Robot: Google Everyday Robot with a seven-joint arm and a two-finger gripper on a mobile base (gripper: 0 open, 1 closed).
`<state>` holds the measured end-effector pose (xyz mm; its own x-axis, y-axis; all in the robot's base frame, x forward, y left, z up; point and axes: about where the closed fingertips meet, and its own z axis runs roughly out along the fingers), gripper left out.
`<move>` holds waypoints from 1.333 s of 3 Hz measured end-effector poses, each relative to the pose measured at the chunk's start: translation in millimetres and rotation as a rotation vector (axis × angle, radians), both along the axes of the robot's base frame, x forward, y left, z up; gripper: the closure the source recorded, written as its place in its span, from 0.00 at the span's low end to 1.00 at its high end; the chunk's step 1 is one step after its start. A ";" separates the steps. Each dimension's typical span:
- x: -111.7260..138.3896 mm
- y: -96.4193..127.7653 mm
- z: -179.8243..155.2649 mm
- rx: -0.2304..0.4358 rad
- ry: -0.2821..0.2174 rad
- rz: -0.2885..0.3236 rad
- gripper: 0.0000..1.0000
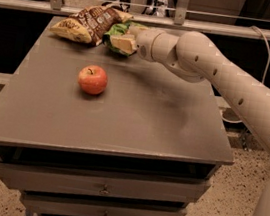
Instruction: Move green rice chip bag near brown chip bag
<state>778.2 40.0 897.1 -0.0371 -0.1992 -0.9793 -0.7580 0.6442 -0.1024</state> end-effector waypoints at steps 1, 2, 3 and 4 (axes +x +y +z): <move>-1.0 5.5 1.0 0.003 -0.002 0.014 0.00; -13.5 -22.9 6.1 -0.003 0.009 -0.035 0.00; -32.1 -68.4 11.5 -0.025 0.020 -0.133 0.00; -55.7 -129.3 16.3 -0.077 0.034 -0.269 0.00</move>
Offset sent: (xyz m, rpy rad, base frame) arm -0.0243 -0.0404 0.0081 -0.0094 0.0162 -0.0546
